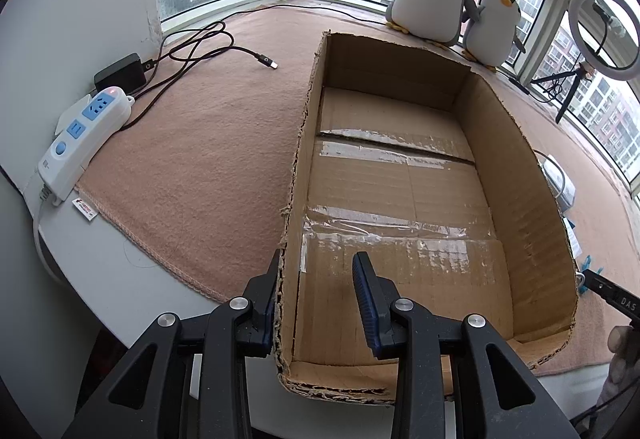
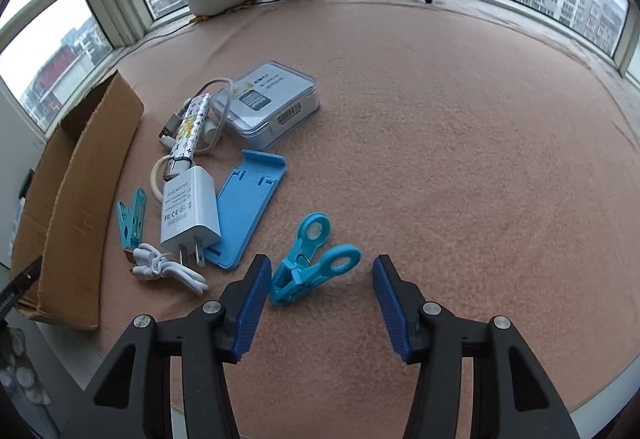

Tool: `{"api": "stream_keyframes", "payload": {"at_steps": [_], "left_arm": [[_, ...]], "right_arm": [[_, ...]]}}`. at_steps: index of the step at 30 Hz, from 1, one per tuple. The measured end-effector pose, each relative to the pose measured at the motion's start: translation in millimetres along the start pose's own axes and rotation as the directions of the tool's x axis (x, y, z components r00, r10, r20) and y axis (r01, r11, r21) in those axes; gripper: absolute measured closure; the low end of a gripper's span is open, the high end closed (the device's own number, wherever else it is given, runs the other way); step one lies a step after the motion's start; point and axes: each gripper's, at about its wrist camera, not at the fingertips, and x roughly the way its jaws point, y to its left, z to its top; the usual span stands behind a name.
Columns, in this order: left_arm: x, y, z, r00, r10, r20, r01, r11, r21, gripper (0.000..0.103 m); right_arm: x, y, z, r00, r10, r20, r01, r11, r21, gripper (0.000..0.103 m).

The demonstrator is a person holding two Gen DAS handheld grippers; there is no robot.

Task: Organize rigid objects
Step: 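Grasp the blue clothespin with the right gripper and lift it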

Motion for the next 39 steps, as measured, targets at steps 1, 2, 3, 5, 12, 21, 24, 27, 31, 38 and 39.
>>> {"api": "stream_keyframes", "payload": {"at_steps": [1, 2, 3, 5, 12, 21, 24, 27, 31, 38, 39], "left_arm": [[0.1, 0.1, 0.2, 1.000, -0.001, 0.000, 0.001, 1.000, -0.001, 0.068], [0.2, 0.1, 0.4, 1.000, -0.001, 0.000, 0.001, 1.000, -0.001, 0.068], [0.2, 0.3, 0.2, 1.000, -0.001, 0.000, 0.001, 1.000, -0.001, 0.068], [0.4, 0.3, 0.2, 1.000, -0.002, 0.001, 0.002, 1.000, 0.000, 0.068], [0.1, -0.6, -1.5, 1.000, -0.002, 0.001, 0.002, 1.000, -0.001, 0.068], [0.0, -0.1, -1.4, 1.000, -0.004, 0.001, 0.004, 1.000, -0.003, 0.068], [0.0, -0.3, -1.5, 1.000, -0.004, 0.000, 0.004, 1.000, -0.003, 0.068], [0.4, -0.9, -1.6, 1.000, -0.002, 0.001, 0.002, 1.000, -0.001, 0.068], [0.8, -0.4, -1.5, 1.000, -0.003, 0.000, 0.003, 1.000, -0.002, 0.068], [0.6, -0.2, -1.4, 1.000, -0.003, -0.001, 0.003, 1.000, -0.001, 0.068], [0.8, 0.1, -1.2, 1.000, -0.004, -0.001, 0.004, 1.000, -0.002, 0.068]], "right_arm": [[1.1, 1.0, -0.7, 1.000, -0.009, 0.000, 0.009, 1.000, -0.012, 0.055], [2.6, 4.6, -0.6, 1.000, -0.031, 0.001, 0.031, 0.999, -0.036, 0.059], [3.9, 9.0, -0.8, 0.998, -0.059, 0.008, 0.059, 0.996, -0.070, 0.060], [5.0, 13.1, 0.8, 0.997, -0.076, 0.019, 0.078, 0.990, -0.115, 0.067], [7.4, 7.8, 7.5, 0.999, -0.051, 0.013, 0.053, 0.991, -0.123, 0.088], [6.8, 5.5, 6.5, 0.999, -0.036, 0.034, 0.040, 0.991, -0.125, 0.091], [3.6, 4.2, 5.1, 0.999, -0.025, 0.046, 0.030, 0.993, -0.116, 0.091], [-3.1, 2.7, 4.1, 0.998, -0.002, 0.062, 0.008, 0.995, -0.104, 0.091], [-18.0, 8.8, 5.0, 0.996, 0.043, 0.081, -0.034, 0.993, -0.109, 0.091], [-53.8, 56.2, 10.9, 0.975, 0.170, 0.143, -0.137, 0.967, -0.214, 0.091], [-58.2, 66.5, 11.6, 0.970, 0.194, 0.147, -0.155, 0.958, -0.241, 0.091]]}}
